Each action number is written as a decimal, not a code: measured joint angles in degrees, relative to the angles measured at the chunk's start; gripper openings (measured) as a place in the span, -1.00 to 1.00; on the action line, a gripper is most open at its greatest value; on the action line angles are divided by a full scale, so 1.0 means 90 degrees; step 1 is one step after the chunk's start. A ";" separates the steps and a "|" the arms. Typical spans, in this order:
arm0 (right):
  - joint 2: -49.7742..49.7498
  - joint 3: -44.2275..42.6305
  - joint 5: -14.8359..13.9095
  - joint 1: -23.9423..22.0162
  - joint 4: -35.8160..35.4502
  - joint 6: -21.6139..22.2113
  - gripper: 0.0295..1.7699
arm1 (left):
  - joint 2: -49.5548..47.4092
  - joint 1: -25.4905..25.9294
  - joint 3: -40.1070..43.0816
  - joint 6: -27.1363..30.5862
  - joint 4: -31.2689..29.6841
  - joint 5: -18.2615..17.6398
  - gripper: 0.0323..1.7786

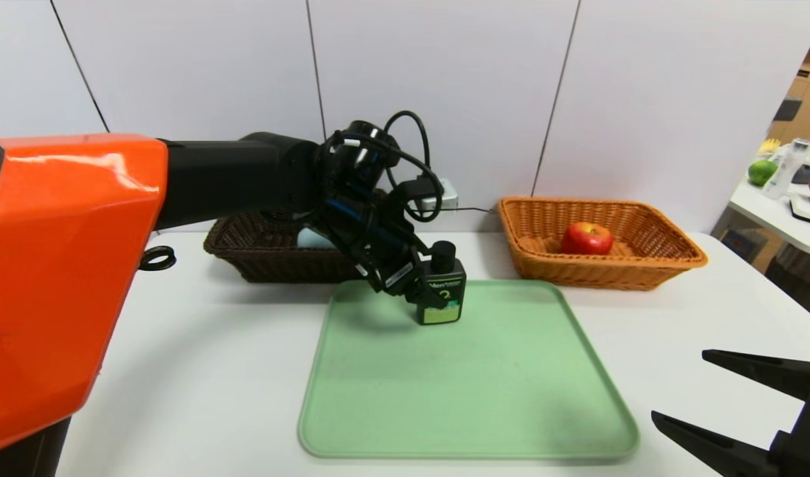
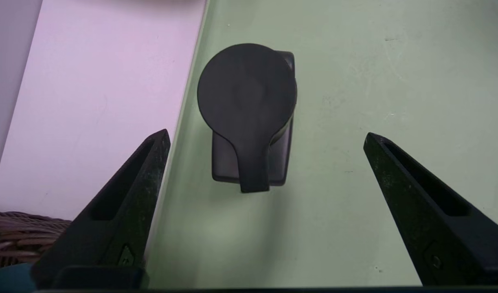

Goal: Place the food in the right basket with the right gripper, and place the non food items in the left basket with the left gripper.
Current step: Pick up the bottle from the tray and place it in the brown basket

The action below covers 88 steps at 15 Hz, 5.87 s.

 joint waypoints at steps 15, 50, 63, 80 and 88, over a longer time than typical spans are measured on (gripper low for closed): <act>0.0004 0.0004 0.0000 0.0046 -0.0001 -0.0026 0.92 | 0.0463 0.0138 -0.0005 -0.0177 -0.0414 0.0053 0.00; 0.0092 -0.0011 0.0008 0.0102 -0.0001 -0.0050 0.92 | -0.0550 0.0331 0.0019 -0.0448 -0.0721 -0.0119 -0.40; 0.0099 0.0000 -0.0038 0.0267 0.0000 -0.0035 0.92 | -0.0832 0.0799 0.0009 -0.1219 -0.1974 0.0233 -0.40; 0.0187 -0.0035 -0.0041 0.0295 0.0000 -0.0060 0.92 | -0.0385 0.1917 0.0050 -0.1795 -0.2346 0.1024 -0.40; 0.0236 -0.0091 -0.0043 0.0298 0.0000 -0.0060 0.92 | -0.0198 0.2037 0.0077 -0.1761 -0.2368 0.1046 -0.40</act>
